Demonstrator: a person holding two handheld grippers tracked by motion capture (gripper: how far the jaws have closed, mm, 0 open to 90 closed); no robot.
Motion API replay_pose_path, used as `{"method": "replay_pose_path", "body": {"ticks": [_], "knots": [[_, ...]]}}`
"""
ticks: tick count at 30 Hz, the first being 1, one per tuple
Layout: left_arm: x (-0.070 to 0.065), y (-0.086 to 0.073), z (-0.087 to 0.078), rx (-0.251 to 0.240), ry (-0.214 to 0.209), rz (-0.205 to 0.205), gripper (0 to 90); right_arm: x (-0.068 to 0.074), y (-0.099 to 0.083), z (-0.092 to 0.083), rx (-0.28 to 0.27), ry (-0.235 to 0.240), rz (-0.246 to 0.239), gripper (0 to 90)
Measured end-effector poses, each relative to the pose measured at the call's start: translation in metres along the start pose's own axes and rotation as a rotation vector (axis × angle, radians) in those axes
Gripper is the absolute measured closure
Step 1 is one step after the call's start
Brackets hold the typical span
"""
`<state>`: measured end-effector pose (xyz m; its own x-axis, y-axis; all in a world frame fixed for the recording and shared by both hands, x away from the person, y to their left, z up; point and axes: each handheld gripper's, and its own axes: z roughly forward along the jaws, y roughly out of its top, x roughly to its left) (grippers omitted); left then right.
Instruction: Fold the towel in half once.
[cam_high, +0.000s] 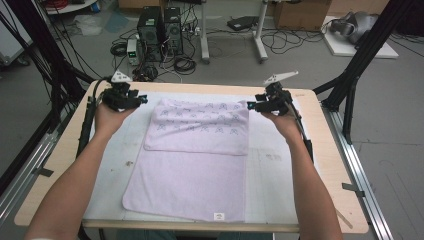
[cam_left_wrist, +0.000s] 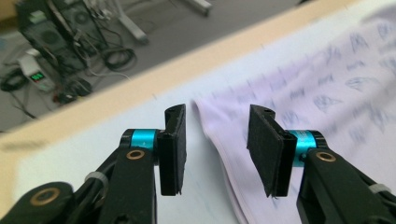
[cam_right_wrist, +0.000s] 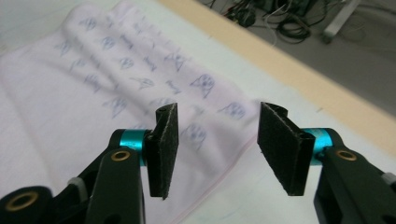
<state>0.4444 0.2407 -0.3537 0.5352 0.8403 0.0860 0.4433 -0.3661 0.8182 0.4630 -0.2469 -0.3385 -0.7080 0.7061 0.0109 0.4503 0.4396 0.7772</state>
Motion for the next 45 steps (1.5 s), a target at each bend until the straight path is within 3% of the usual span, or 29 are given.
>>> {"method": "replay_pose_path", "body": {"ticks": [4, 6, 8, 10, 14, 21, 26, 32, 40, 45], "knots": [[-0.016, -0.032, -0.001, 0.029, -0.049, 0.034, 55.8, 0.019, -0.026, 0.007, 0.034, 0.053, -0.009, 46.6], [-0.024, -0.045, -0.003, 0.034, -0.077, 0.046, 55.8, 0.03, -0.039, 0.009, 0.026, 0.09, -0.006, 48.1], [-0.033, -0.057, -0.005, 0.033, -0.119, 0.048, 56.0, 0.04, -0.05, 0.012, 0.039, 0.112, -0.021, 49.8], [-0.038, -0.067, -0.007, 0.047, -0.177, 0.06, 62.4, 0.049, -0.062, 0.014, 0.051, 0.134, -0.033, 56.8], [-0.047, -0.078, -0.003, 0.059, -0.21, 0.072, 64.4, 0.059, -0.083, 0.024, 0.083, 0.183, -0.032, 60.6], [-0.049, -0.087, 0.008, 0.089, -0.243, 0.069, 64.1, 0.066, -0.1, 0.036, 0.106, 0.17, -0.027, 61.0], [-0.052, -0.09, 0.017, 0.112, -0.239, 0.076, 68.0, 0.068, -0.102, 0.039, 0.1, 0.156, -0.042, 70.4], [-0.054, -0.088, 0.015, 0.114, -0.213, 0.097, 86.2, 0.067, -0.101, 0.039, 0.103, 0.169, -0.051, 86.6], [-0.047, -0.081, -0.004, 0.047, -0.228, 0.042, 87.5, 0.069, -0.092, 0.024, 0.052, 0.186, -0.051, 87.8], [-0.05, -0.077, -0.026, 0.025, -0.24, 0.052, 87.5, 0.076, -0.081, 0.005, 0.006, 0.212, -0.07, 87.8]]}}
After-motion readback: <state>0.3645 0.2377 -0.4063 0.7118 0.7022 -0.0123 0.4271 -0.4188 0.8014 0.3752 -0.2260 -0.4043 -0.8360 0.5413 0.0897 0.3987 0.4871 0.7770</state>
